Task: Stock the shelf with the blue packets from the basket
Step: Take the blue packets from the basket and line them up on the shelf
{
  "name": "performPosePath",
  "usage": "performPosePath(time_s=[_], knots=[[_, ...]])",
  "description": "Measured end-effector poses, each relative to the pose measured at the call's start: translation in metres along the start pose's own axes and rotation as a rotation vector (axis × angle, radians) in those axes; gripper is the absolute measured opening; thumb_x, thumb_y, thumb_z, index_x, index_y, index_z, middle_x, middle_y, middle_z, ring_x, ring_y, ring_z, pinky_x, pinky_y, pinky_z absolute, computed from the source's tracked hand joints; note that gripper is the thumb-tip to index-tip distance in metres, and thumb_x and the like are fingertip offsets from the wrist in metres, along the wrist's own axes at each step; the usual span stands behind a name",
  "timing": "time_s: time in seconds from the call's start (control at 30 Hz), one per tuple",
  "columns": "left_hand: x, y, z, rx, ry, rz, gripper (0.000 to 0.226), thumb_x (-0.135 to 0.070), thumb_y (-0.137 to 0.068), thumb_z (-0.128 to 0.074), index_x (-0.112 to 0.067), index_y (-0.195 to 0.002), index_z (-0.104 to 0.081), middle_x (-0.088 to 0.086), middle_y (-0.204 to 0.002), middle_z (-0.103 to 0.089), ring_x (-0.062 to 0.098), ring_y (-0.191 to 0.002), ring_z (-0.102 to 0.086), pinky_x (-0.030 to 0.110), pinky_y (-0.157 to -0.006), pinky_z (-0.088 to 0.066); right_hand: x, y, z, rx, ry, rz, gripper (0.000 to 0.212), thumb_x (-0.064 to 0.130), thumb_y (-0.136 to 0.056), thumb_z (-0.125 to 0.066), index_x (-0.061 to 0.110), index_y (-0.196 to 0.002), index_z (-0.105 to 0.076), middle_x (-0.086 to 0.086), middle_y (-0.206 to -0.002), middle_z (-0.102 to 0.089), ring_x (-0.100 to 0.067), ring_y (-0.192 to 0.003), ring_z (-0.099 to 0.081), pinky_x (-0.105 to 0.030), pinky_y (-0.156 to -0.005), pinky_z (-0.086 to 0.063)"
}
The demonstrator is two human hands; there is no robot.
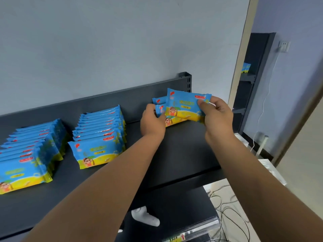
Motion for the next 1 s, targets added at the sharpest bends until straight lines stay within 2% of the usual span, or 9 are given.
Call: performPosePath(time_s=[0.17,0.33,0.43,0.5,0.6,0.67,0.8,0.93,1.0], knots=[[0.000,-0.014,-0.011,-0.043,-0.185,-0.066,0.028,-0.042,-0.100,-0.060,-0.022,-0.116,-0.051,0.001,-0.111,-0.053,0.023,-0.083,-0.059,0.031,-0.057,-0.039,-0.004,-0.021,0.001,0.019,0.060,0.028,0.022,0.006,-0.094,-0.072,0.005,-0.116,-0.069,-0.011,-0.098,-0.078,-0.023,-0.088,-0.079,-0.036,-0.074,-0.065],[0.011,-0.028,-0.014,-0.045,-0.033,-0.031,0.025,-0.035,-0.100,-0.063,-0.017,-0.114,-0.053,0.005,-0.112,-0.057,0.025,-0.088,-0.061,0.035,-0.069,-0.048,-0.010,-0.039,0.003,0.090,0.178,0.035,0.018,0.006,-0.096,-0.070,0.006,-0.113,-0.068,-0.008,-0.099,-0.078,-0.020,-0.088,-0.079,-0.035,-0.076,-0.065],[0.017,-0.035,-0.015,-0.049,0.127,-0.037,0.017,-0.028,-0.100,-0.063,-0.022,-0.114,-0.057,0.004,-0.110,-0.059,0.021,-0.091,-0.064,0.043,-0.080,-0.059,-0.018,-0.048,-0.001,0.156,0.284,0.051,0.013,0.007,-0.095,-0.071,0.010,-0.108,-0.069,0.000,-0.093,-0.079,-0.016,-0.086,-0.079,-0.034,-0.076,-0.065],[0.021,-0.040,-0.017,-0.054,0.190,-0.017,0.012,-0.026,-0.101,-0.058,-0.028,-0.113,-0.058,0.004,-0.110,-0.061,0.020,-0.093,-0.067,0.048,-0.081,-0.060,-0.023,-0.056,-0.007,0.181,0.319,0.067,0.011,0.007,-0.096,-0.070,0.014,-0.103,-0.068,0.002,-0.090,-0.078,-0.014,-0.083,-0.078,-0.031,-0.073,-0.064],[0.025,-0.041,-0.018,-0.044,0.239,0.036,0.009,-0.028,-0.103,-0.050,-0.030,-0.105,-0.059,0.002,-0.112,-0.064,0.017,-0.096,-0.067,0.049,-0.082,-0.061,-0.033,-0.071,-0.014,0.175,0.374,0.104,0.013,0.011,-0.097,-0.070,0.017,-0.107,-0.066,0.000,-0.098,-0.077,-0.015,-0.088,-0.078,-0.031,-0.076,-0.064],[0.024,-0.040,-0.019,-0.011,0.254,0.068,0.016,-0.037,-0.102,-0.047,-0.026,-0.096,-0.059,0.004,-0.112,-0.065,0.017,-0.096,-0.068,0.048,-0.082,-0.062,-0.040,-0.082,-0.020,0.176,0.461,0.139,0.017,0.015,-0.098,-0.069,0.017,-0.113,-0.064,0.000,-0.106,-0.073,-0.015,-0.096,-0.075,-0.029,-0.079,-0.063],[0.020,-0.037,-0.018,0.031,0.282,0.085,0.027,-0.048,-0.097,-0.059,-0.021,-0.099,-0.062,0.004,-0.113,-0.067,0.012,-0.094,-0.070,0.034,-0.079,-0.061,-0.054,-0.093,-0.032,0.204,0.564,0.160,0.011,0.022,-0.101,-0.064,0.023,-0.112,-0.062,0.009,-0.108,-0.068,-0.012,-0.098,-0.071,-0.035,-0.087,-0.062],[0.024,-0.037,-0.021,0.014,0.197,0.011,0.029,-0.037,-0.091,-0.072,-0.018,-0.111,-0.063,0.002,-0.114,-0.065,0.011,-0.097,-0.067,0.036,-0.085,-0.060,-0.065,-0.095,-0.040,0.206,0.572,0.135,0.018,0.020,-0.104,-0.058,0.026,-0.120,-0.053,0.006,-0.114,-0.064,-0.008,-0.101,-0.067,-0.024,-0.082,-0.058],[0.025,-0.038,-0.022,0.013,0.157,-0.003,0.035,-0.039,-0.089,-0.072,-0.017,-0.114,-0.064,0.002,-0.114,-0.064,0.013,-0.098,-0.067,0.041,-0.087,-0.059,-0.068,-0.095,-0.041,0.189,0.553,0.119,0.026,0.020,-0.104,-0.059,0.024,-0.128,-0.050,0.003,-0.123,-0.062,-0.011,-0.107,-0.066,-0.025,-0.085,-0.058]])
Point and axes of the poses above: each hand's wrist, its own y-axis away from the middle knuckle, its own z-axis out of the back of the hand, x = y × z, the point moved 2 cm from there along -y, towards the middle knuckle
